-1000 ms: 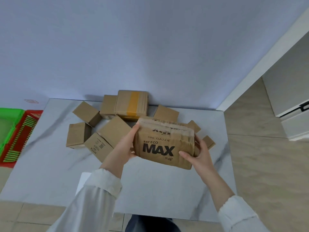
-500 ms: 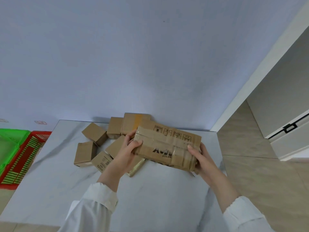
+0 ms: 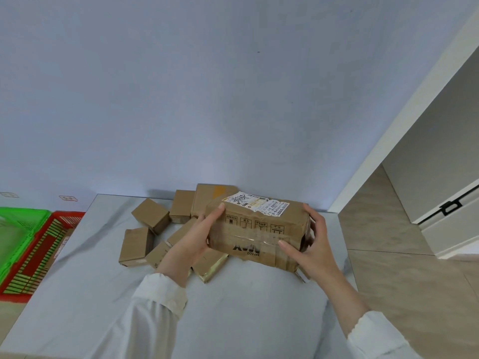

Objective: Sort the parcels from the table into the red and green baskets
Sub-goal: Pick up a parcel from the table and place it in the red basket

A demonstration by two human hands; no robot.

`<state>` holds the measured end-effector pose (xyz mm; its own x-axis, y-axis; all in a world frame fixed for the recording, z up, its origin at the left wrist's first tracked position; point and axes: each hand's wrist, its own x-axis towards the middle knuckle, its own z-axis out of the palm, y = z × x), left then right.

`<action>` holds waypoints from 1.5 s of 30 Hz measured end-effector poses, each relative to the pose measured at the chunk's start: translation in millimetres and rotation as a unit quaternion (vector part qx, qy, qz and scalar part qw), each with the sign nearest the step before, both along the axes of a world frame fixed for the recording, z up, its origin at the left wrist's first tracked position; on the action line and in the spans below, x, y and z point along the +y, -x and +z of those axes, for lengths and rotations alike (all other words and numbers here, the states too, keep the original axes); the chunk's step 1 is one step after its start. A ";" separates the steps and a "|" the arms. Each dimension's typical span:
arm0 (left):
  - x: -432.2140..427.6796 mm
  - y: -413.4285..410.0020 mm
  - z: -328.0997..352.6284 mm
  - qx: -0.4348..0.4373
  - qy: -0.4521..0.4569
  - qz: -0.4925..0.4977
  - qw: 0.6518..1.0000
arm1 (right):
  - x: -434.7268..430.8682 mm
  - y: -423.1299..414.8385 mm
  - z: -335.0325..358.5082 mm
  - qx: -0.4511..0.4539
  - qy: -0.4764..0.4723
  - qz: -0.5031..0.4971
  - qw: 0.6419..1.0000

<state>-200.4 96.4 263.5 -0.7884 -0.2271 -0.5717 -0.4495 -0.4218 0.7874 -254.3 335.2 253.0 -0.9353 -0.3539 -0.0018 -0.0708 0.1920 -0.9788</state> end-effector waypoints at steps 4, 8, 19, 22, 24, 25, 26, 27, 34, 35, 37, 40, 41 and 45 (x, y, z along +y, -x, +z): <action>1.7 3.2 -5.5 -0.003 -0.004 0.030 1.000 | 0.5 -1.4 -0.7 0.031 -0.012 0.011 0.999; 1.8 7.6 -10.1 -0.010 0.008 0.089 0.996 | -2.1 -2.4 4.2 0.002 -0.033 0.044 0.998; -5.8 5.0 0.1 0.127 0.055 0.058 0.989 | -5.1 2.4 16.5 -0.317 0.148 0.005 0.937; -9.2 7.3 2.5 0.154 0.073 0.021 0.985 | -4.6 7.4 14.3 -0.353 0.141 -0.028 0.924; -9.3 8.3 3.0 0.160 0.081 0.015 0.984 | -6.1 9.3 12.4 -0.365 0.150 -0.056 0.917; -8.0 9.2 4.1 0.157 0.085 0.023 0.984 | -7.8 8.5 12.2 -0.370 0.152 -0.070 0.914; -6.4 9.9 4.9 0.155 0.089 0.037 0.983 | -9.4 7.4 11.0 -0.368 0.158 -0.079 0.913; -4.6 10.2 5.0 0.151 0.094 0.053 0.983 | -11.6 5.6 11.1 -0.363 0.165 -0.087 0.913; -10.6 9.7 0.1 0.094 0.073 0.073 0.990 | -16.6 -1.3 12.7 -0.324 0.166 -0.118 0.924; -13.4 9.6 -0.5 0.087 0.072 0.063 0.992 | -16.4 -1.7 14.0 -0.323 0.166 -0.117 0.924; -17.1 8.5 -1.2 0.079 0.072 0.048 0.993 | -16.6 -2.6 15.0 -0.320 0.171 -0.119 0.924; -14.0 6.2 -1.3 0.066 0.066 0.044 0.995 | -22.9 -4.5 15.5 -0.321 0.186 -0.147 0.917; -9.5 5.1 -0.3 0.059 0.065 0.034 0.996 | -26.7 -4.8 15.0 -0.324 0.200 -0.163 0.910; 17.7 2.9 0.4 0.053 0.021 -0.071 0.996 | -46.3 -7.9 15.8 -0.324 0.244 -0.197 0.893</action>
<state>-203.3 114.1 263.9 -0.8692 -0.1320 -0.4765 -0.4160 -0.3256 0.8491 -246.4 289.0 268.8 -0.8463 -0.1032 -0.5226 0.5187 -0.3829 -0.7644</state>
